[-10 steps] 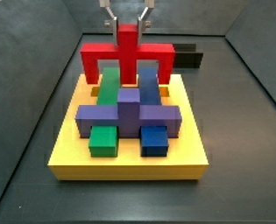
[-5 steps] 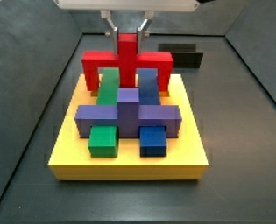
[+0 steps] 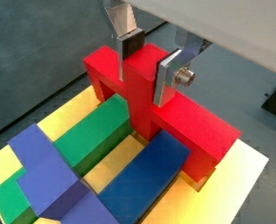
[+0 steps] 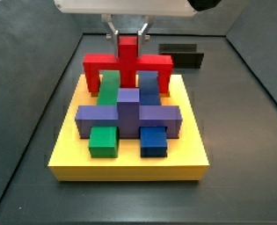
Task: Pick up the red object. Move up. Move to above the board. Insert the red object.
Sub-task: Insert the red object.
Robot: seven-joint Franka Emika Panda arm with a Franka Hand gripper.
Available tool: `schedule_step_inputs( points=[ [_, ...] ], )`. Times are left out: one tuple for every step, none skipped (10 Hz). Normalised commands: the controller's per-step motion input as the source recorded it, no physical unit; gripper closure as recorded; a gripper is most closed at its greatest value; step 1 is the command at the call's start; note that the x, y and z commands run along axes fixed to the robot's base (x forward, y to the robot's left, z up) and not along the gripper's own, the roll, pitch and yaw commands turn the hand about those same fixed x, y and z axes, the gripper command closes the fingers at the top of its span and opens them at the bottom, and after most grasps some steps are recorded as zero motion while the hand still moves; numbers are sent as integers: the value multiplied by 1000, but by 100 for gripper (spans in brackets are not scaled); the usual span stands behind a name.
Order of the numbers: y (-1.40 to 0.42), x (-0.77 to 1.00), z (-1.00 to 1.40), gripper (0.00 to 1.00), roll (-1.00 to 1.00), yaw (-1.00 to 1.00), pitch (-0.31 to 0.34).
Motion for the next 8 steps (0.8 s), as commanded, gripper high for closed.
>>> schedule_step_inputs(
  points=[
    [-83, 54, -106, 100, 147, -3, 0],
    [-129, 100, -111, 100, 179, -34, 0],
    [-117, 109, -131, 100, 187, -43, 0],
    [-74, 60, -120, 100, 169, -26, 0],
    [-40, 40, -143, 100, 137, -11, 0],
    [0, 69, -191, 100, 157, 0, 0],
    [63, 100, -269, 100, 184, -14, 0],
    [0, 157, -249, 100, 174, 0, 0]
  ],
)
